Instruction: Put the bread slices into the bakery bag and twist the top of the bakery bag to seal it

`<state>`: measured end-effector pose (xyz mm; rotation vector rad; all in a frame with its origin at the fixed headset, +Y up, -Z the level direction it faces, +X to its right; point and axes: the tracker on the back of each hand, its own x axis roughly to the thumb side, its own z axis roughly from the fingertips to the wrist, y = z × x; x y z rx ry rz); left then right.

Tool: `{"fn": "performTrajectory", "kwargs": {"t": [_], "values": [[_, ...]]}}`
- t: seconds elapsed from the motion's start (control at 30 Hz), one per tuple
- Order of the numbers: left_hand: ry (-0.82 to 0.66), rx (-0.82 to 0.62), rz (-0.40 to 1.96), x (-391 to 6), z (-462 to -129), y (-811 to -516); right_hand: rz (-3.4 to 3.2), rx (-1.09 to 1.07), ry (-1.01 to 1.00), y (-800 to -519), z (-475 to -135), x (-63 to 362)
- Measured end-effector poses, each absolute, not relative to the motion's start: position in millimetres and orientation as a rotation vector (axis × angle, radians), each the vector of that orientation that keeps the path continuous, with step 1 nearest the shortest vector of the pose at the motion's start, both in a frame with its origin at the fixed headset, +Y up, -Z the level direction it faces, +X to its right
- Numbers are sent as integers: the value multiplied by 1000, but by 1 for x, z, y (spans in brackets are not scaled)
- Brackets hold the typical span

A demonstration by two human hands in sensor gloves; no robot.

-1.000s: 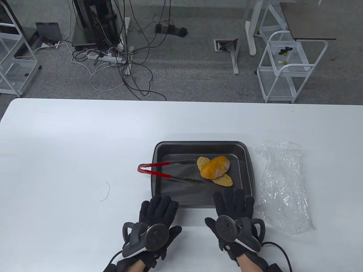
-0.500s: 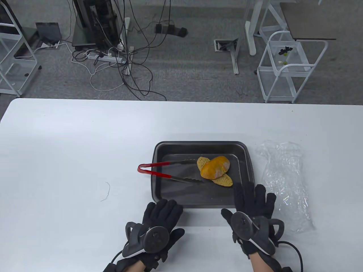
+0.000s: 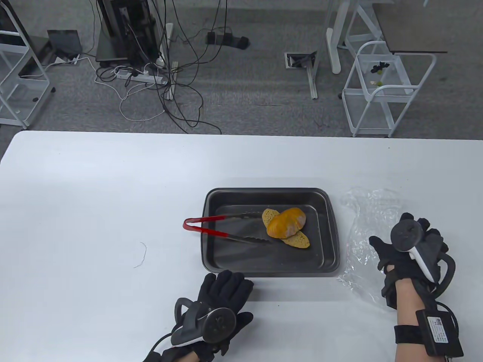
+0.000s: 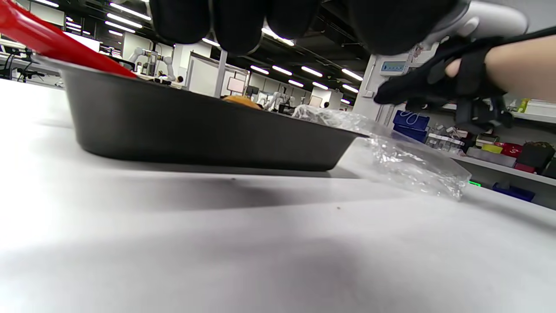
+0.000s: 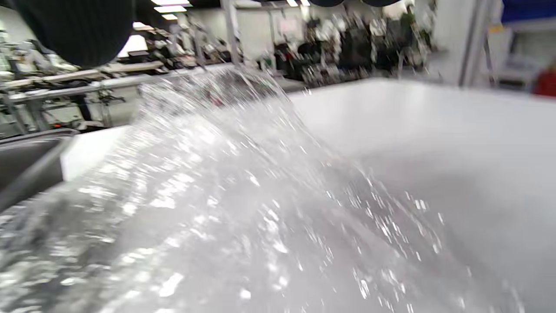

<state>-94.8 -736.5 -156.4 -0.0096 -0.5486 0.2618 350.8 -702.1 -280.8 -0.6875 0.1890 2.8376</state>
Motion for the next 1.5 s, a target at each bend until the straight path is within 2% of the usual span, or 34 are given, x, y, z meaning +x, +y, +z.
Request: {"fn": "performTrajectory", "kwargs": {"t": [0.27, 0.4, 0.5, 0.6, 0.73, 0.93, 1.07, 1.17, 1.27, 1.37, 1.5], "values": [[-547, -31, 244, -93, -157, -738, 2532, -867, 513, -753, -288, 384], [-538, -53, 245, -94, -159, -740, 2557, -911, 553, -772, -288, 386], [-532, -59, 249, -96, -160, -740, 2572, -933, 472, -778, -287, 388], [-529, -61, 253, -96, -160, -740, 2629, -957, 345, -773, -284, 389], [-528, -62, 256, -97, -161, -741, 2704, -920, 328, -757, -280, 392], [-479, -38, 277, -105, -164, -739, 2846, -846, 88, -707, -267, 388], [-429, -24, 305, -113, -168, -739, 2989, -686, -129, -668, -256, 372], [-382, -27, 357, -122, -173, -740, 3111, -451, -341, -637, -241, 347], [-319, -9, 458, -134, -178, -739, 3167, -49, -546, -615, -221, 311], [-267, 5, 591, -151, -184, -738, 3152, 446, -716, -603, -194, 266], [-232, -11, 826, -175, -191, -739, 3065, 823, -910, -600, -155, 212]]}}
